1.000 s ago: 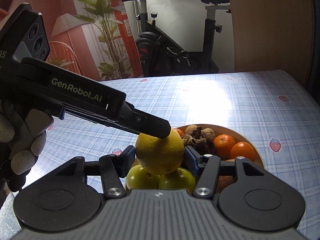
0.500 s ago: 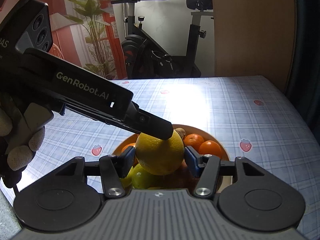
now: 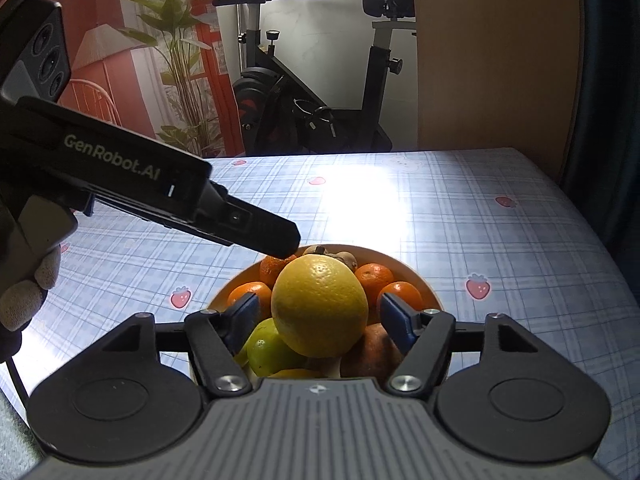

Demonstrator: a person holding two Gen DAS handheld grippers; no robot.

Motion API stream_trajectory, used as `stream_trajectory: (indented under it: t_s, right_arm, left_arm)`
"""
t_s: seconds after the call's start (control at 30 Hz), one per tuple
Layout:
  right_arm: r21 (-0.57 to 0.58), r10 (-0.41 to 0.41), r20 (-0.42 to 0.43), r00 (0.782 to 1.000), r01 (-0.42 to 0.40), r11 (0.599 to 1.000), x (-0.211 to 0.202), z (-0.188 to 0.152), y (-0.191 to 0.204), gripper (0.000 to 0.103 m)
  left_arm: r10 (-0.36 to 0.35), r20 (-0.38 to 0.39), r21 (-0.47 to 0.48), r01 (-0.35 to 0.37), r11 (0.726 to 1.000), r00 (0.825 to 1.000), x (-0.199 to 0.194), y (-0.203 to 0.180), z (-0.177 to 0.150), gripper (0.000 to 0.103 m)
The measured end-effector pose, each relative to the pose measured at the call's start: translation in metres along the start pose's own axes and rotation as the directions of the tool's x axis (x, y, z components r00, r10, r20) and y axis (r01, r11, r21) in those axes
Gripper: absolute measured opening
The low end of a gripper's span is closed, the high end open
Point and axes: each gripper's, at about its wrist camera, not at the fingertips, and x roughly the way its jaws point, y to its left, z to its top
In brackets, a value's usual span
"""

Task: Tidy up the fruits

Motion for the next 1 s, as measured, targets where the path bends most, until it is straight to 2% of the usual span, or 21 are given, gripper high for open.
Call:
stream_trajectory:
  t_s: [0.17,0.3,0.4,0.43,0.57,0.63,0.67,0.77,1.0]
  right_arm:
    - [0.011,-0.001,0.014,1.0,0.001,1.0,-0.005,0.001,-0.003,0.077]
    - [0.011,-0.014,0.052,0.999,0.013,1.0,-0.019,0.007,-0.004,0.089]
    - [0.016,-0.035,0.083,0.996,0.034,0.999,-0.033,0.015,-0.005,0.093]
    - [0.018,-0.036,0.095,0.995,0.035,0.999,-0.038,0.017,-0.005,0.097]
    - [0.055,-0.016,0.146,0.989,0.009,0.998,-0.06,0.022,-0.005,0.1]
    - [0.063,-0.029,0.149,0.988,0.02,0.998,-0.069,0.024,-0.001,0.102]
    - [0.061,-0.039,0.154,0.987,0.03,0.998,-0.073,0.026,0.002,0.102]
    - [0.059,-0.062,0.176,0.982,0.052,0.997,-0.086,0.029,0.008,0.103]
    - [0.072,-0.062,0.183,0.981,0.05,0.996,-0.11,0.038,0.017,0.103]
  left_arm:
    - [0.07,0.063,0.008,-0.071,0.997,0.996,-0.022,-0.002,-0.004,0.077]
    - [0.186,0.137,0.029,-0.192,0.981,0.973,-0.049,-0.011,-0.01,0.077]
    - [0.248,0.198,0.041,-0.261,0.964,0.948,-0.072,-0.02,-0.017,0.078]
    - [0.262,0.222,0.033,-0.276,0.961,0.939,-0.084,-0.022,-0.019,0.078]
    - [0.33,0.258,-0.033,-0.333,0.942,0.908,-0.111,-0.024,-0.03,0.082]
    - [0.411,0.282,-0.041,-0.417,0.908,0.867,-0.125,-0.03,-0.033,0.082]
    - [0.434,0.292,-0.045,-0.441,0.896,0.852,-0.132,-0.032,-0.035,0.082]
    - [0.453,0.318,-0.07,-0.456,0.887,0.833,-0.155,-0.034,-0.04,0.084]
    - [0.515,0.386,-0.135,-0.506,0.852,0.765,-0.2,-0.047,-0.048,0.094]
